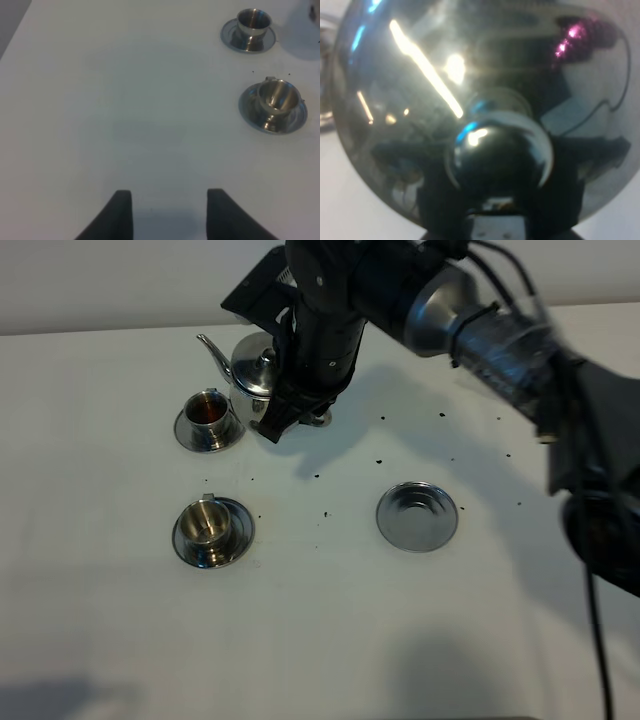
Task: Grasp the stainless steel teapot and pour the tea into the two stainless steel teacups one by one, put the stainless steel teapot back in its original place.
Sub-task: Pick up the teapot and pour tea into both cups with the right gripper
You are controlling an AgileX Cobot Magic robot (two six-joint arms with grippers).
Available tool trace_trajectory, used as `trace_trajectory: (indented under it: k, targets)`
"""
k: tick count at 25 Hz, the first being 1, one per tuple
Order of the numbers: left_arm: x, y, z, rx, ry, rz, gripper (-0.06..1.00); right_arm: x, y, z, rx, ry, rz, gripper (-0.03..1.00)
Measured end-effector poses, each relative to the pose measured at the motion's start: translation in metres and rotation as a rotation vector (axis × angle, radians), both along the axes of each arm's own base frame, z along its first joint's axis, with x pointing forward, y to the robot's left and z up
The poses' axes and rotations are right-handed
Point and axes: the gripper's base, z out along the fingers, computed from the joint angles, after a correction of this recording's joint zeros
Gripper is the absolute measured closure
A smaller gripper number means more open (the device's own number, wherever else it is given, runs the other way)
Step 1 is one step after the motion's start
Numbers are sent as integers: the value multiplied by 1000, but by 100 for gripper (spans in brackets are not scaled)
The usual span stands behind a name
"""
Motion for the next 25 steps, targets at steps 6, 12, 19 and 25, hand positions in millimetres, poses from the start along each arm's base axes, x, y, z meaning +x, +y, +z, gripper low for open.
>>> trace_trajectory:
  k: [6, 12, 19, 25]
  targets:
    - [0, 0, 0, 0, 0, 0, 56, -35, -16, 18, -42, 39, 24, 79]
    - [0, 0, 0, 0, 0, 0, 56, -78, -24, 8, -110, 73, 47, 79]
    - [0, 0, 0, 0, 0, 0, 56, -116, -23, -15, -92, 38, 101, 79]
    - [0, 0, 0, 0, 0, 0, 56, -132, -10, -34, -156, -81, 212, 79]
